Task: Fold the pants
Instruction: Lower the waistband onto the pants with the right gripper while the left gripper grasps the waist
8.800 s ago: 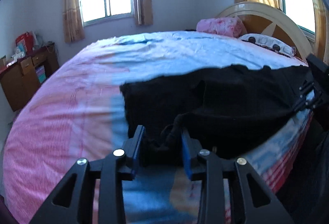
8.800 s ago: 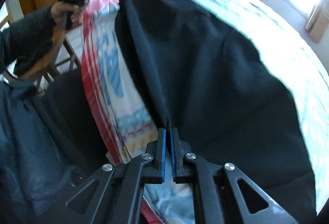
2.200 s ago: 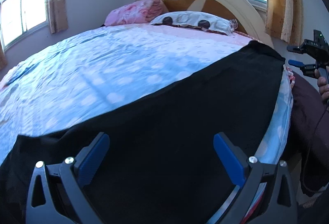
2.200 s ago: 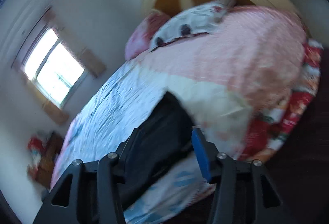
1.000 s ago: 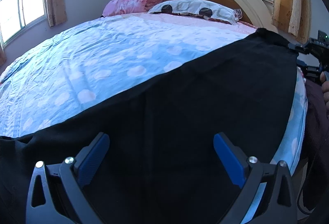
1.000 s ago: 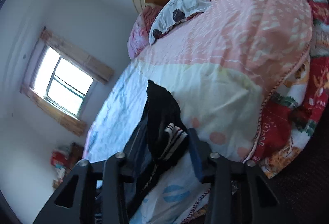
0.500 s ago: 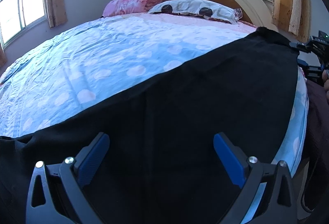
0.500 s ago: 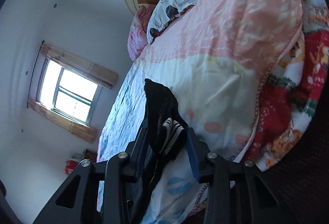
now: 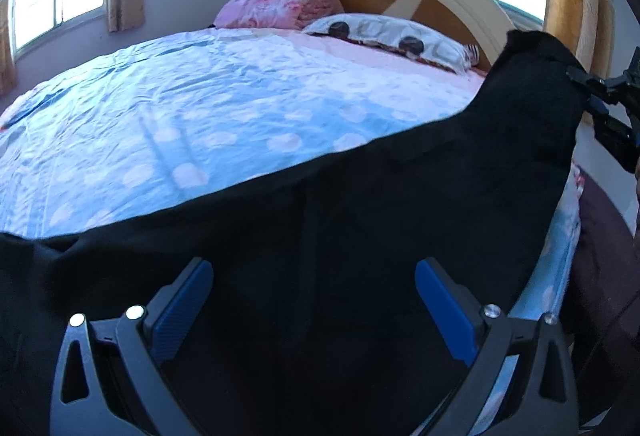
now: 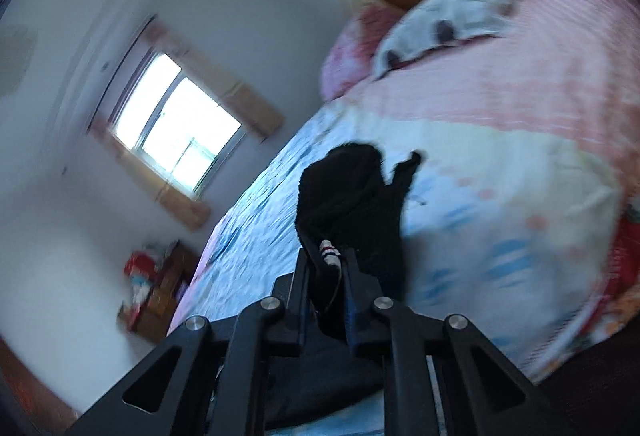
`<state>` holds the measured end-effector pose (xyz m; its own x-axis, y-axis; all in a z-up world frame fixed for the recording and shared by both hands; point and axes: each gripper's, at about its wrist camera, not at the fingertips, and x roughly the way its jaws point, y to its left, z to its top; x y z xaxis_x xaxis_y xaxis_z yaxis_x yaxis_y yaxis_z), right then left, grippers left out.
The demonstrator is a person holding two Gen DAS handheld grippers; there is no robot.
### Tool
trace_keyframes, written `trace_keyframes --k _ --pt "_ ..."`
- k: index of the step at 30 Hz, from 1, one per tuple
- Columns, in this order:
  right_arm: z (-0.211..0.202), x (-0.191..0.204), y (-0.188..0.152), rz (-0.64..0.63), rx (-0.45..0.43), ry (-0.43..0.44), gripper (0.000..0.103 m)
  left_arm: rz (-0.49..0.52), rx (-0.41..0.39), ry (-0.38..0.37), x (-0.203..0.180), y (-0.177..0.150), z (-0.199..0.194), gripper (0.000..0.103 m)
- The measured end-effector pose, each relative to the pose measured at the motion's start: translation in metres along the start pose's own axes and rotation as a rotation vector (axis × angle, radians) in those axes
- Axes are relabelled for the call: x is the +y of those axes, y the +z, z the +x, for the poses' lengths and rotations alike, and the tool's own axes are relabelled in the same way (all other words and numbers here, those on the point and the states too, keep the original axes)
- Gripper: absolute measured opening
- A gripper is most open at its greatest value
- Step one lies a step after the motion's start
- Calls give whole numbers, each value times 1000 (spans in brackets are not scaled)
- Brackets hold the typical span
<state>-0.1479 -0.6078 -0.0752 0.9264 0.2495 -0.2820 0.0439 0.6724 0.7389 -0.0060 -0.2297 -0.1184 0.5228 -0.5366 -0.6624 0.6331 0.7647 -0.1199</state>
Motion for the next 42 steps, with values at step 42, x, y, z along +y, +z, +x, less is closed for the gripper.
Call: trace_keyframes --k 42 --pt "169 147 -193 -484 562 53 51 -238 -81 65 101 -50 -91 103"
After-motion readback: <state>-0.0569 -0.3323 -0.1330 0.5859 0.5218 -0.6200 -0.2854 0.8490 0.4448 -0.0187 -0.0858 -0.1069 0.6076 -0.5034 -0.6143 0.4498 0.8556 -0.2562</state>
